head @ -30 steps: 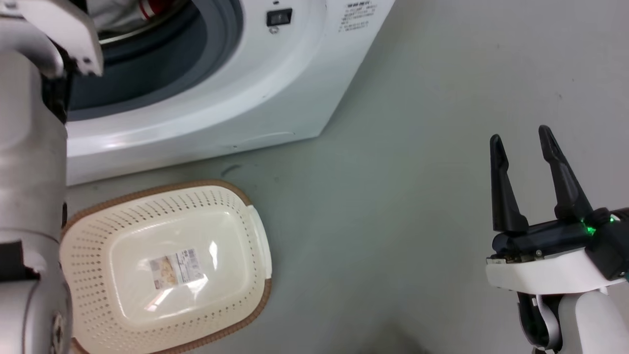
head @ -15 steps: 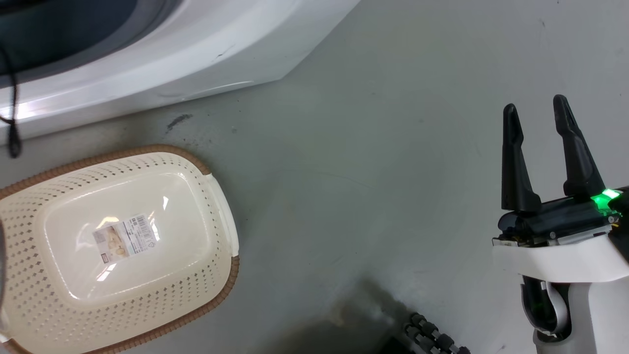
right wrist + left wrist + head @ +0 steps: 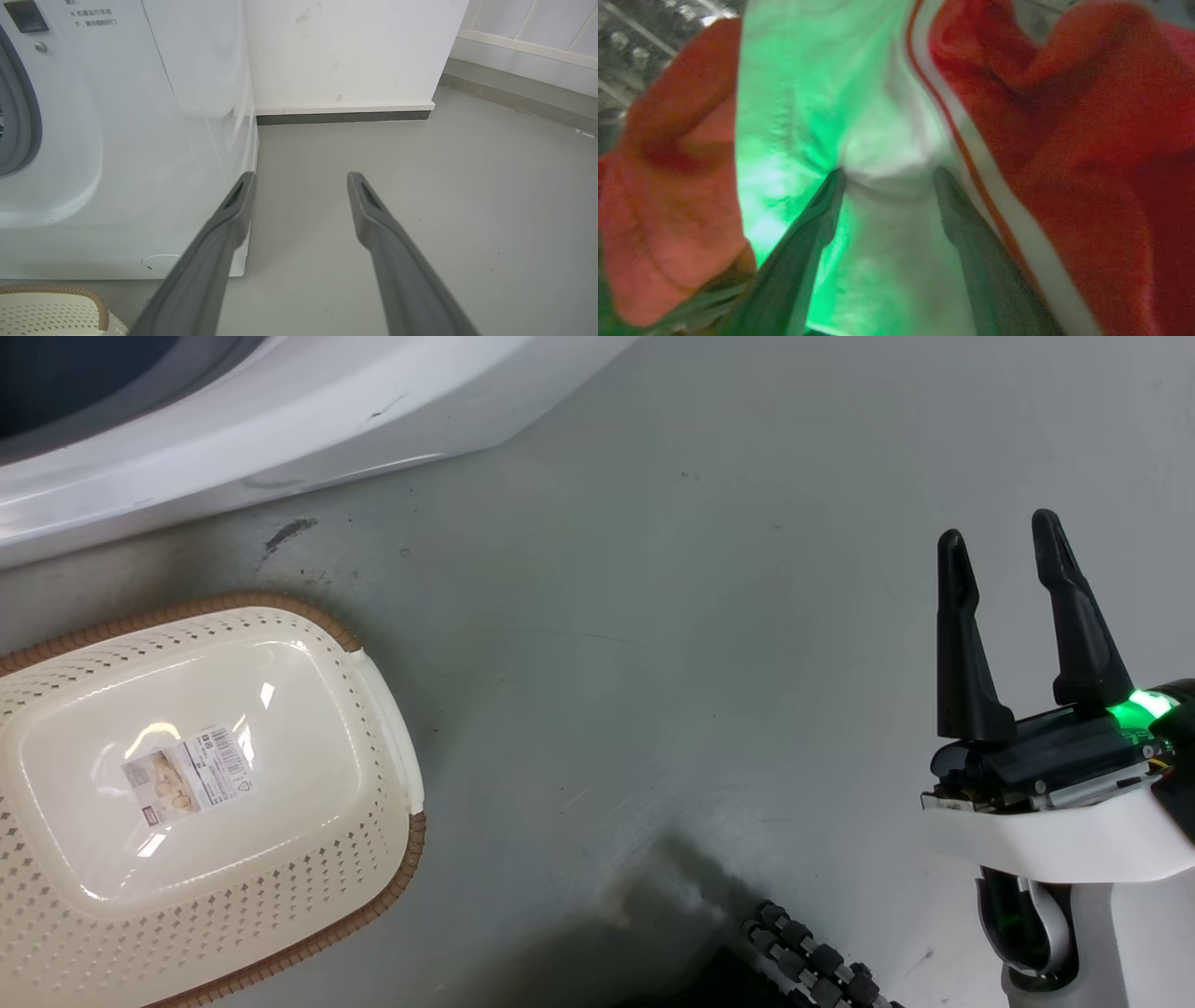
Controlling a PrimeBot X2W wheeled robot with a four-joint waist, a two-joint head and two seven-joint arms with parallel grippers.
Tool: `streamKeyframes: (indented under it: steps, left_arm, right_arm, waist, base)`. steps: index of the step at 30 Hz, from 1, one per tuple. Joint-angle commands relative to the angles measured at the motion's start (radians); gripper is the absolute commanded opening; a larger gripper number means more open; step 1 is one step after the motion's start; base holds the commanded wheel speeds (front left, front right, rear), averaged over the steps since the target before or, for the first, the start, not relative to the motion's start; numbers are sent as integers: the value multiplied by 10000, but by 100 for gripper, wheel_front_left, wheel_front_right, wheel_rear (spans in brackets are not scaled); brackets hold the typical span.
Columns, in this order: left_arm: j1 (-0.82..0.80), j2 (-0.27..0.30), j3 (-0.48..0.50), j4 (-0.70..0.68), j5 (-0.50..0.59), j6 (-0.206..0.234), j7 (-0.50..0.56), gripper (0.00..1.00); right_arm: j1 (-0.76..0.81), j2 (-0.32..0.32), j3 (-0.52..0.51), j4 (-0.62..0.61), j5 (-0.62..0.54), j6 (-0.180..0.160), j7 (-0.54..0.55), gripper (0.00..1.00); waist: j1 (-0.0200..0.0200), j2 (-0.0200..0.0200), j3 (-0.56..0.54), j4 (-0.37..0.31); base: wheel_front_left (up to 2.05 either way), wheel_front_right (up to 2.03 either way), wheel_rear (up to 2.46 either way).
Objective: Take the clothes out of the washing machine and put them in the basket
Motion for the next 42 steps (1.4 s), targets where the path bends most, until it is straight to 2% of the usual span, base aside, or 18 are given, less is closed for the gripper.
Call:
streamKeyframes:
  steps: [1, 8, 9, 10, 17, 23, 42]
  left_arm:
    - [-61, 56, -59, 54, -107, -2, 107, 100]
    - [301, 123, -387, 207, -492, -5, 364, 100]
    - [331, 117, -437, 194, -560, -10, 372, 73]
    - [329, 145, -455, 137, -609, -10, 250, 0]
    - [274, 239, -732, -123, -826, -4, -428, 0]
    - [615, 195, -1048, -269, -1152, -4, -1341, 0]
    - [3851, -528, -2447, -1285, -3124, -5, -4962, 0]
  right_arm:
    - [-39, 19, 24, -51, 73, -7, -25, 100]
    - [-116, 19, 44, -95, 115, -7, -25, 100]
    - [-126, 19, 32, -94, 123, -7, -24, 100]
    - [-138, 19, 21, -99, 121, -7, -24, 100]
    - [-206, 19, -30, -35, 34, -7, -24, 100]
    - [-140, 19, -70, 51, -98, -7, -24, 100]
    - [451, 13, -440, 597, -1217, -7, -24, 100]
  waist:
    - [-1, 0, 43, -10]
    - [-1, 0, 152, -13]
    - [-1, 0, 161, -6]
    - [-1, 0, 166, 2]
    - [-1, 0, 60, 87]
    - [-1, 0, -441, 336]
    - [-1, 0, -3058, 1941]
  base:
    - [0, 0, 0]
    - [0, 0, 0]
    - [0, 0, 0]
    - [0, 0, 0]
    - [0, 0, 0]
    - [0, 0, 0]
    - [0, 0, 0]
